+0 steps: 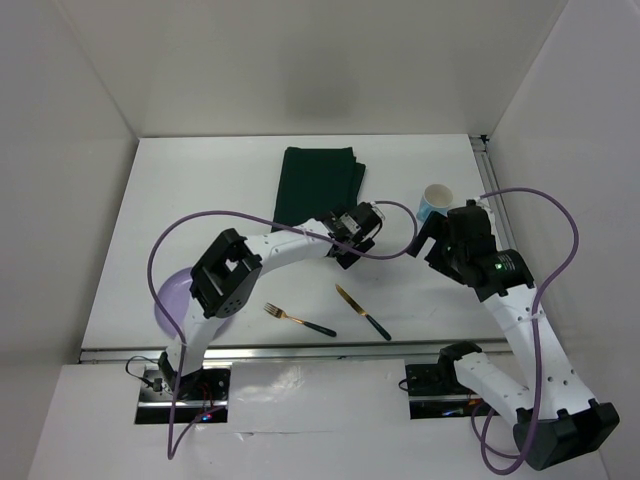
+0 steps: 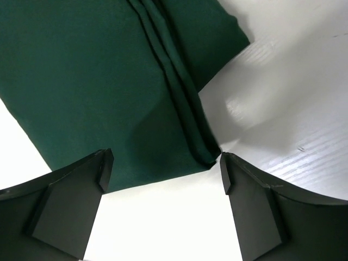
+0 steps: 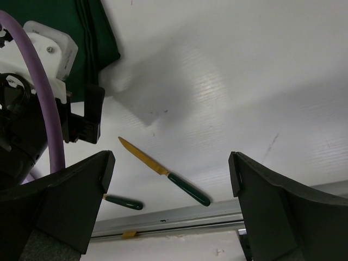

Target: Set the dinner table for one person

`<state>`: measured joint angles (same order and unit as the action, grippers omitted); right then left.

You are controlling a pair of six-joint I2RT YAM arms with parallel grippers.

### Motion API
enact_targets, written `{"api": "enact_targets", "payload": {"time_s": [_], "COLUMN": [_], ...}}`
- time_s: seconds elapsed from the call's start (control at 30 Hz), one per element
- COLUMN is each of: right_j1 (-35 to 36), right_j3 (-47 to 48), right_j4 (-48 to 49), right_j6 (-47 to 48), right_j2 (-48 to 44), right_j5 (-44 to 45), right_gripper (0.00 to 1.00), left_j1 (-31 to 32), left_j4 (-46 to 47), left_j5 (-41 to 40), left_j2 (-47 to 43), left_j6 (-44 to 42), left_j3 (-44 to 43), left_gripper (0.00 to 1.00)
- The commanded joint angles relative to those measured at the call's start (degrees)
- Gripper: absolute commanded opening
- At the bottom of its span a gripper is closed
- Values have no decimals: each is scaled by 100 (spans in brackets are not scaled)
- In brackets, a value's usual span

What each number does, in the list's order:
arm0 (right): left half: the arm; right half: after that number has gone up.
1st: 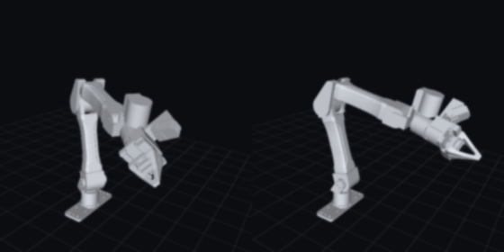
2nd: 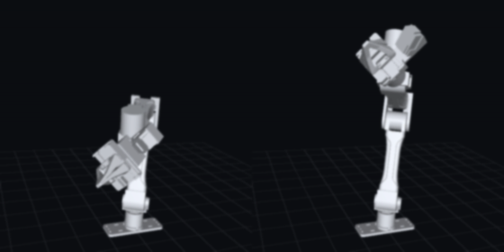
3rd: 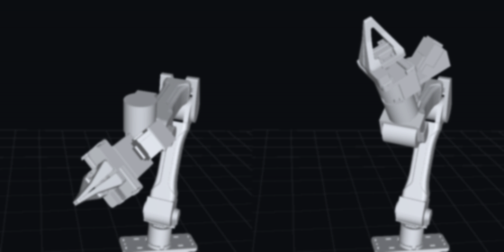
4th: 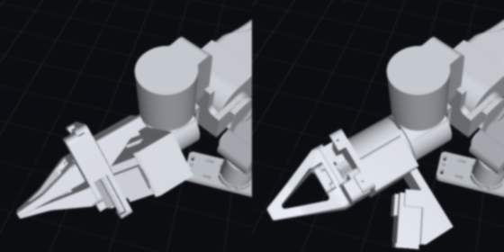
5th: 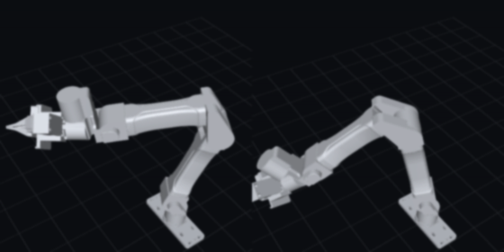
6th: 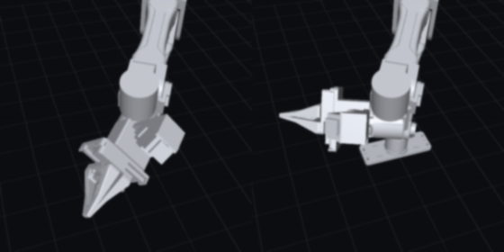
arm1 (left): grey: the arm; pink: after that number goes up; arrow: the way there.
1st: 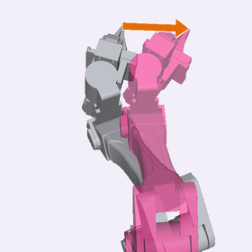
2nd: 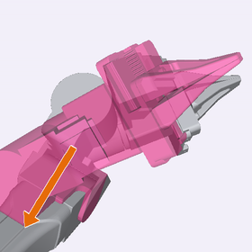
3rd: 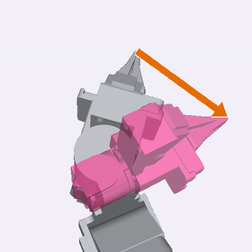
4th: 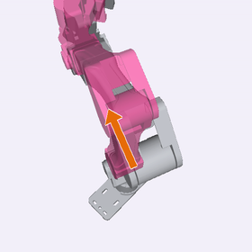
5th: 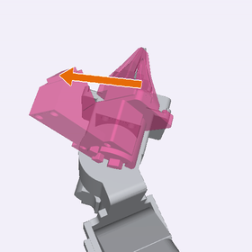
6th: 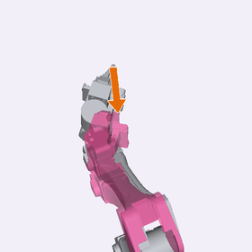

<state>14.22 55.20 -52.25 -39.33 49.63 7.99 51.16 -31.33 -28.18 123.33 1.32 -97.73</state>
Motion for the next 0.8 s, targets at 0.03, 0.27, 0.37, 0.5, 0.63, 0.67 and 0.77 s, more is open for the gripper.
{"api": "enact_targets", "payload": {"time_s": [0.03, 0.27, 0.37, 0.5, 0.63, 0.67, 0.77], "right_j1": [-16, -16, -16, -16, -16, -16, -16], "right_j3": [307, 193, 193, 193, 246, 246, 246], "right_j4": [48, 162, 162, 162, 110, 110, 171], "right_j6": [-22, -22, -22, 31, 31, 31, 83], "right_j2": [-6, -6, -6, -6, -6, -6, -6], "right_j5": [-17, -184, -184, -184, -131, -131, -192], "right_gripper": [100, 100, 100, 100, 100, 100, 100], "left_j1": [105, 219, 219, 219, 219, 219, 219], "left_j4": [-40, -102, 30, 92, 92, 92, 92], "left_j5": [278, -20, -319, -644, -846, -916, -978], "left_j2": [-247, 50, 200, 367, 438, 438, 367], "left_j6": [-98, -150, -45, 8, 61, 61, 114], "left_j3": [140, 88, 18, -114, -237, -237, -237], "left_gripper": [100, 100, 100, 92, 81, 78, 66]}}
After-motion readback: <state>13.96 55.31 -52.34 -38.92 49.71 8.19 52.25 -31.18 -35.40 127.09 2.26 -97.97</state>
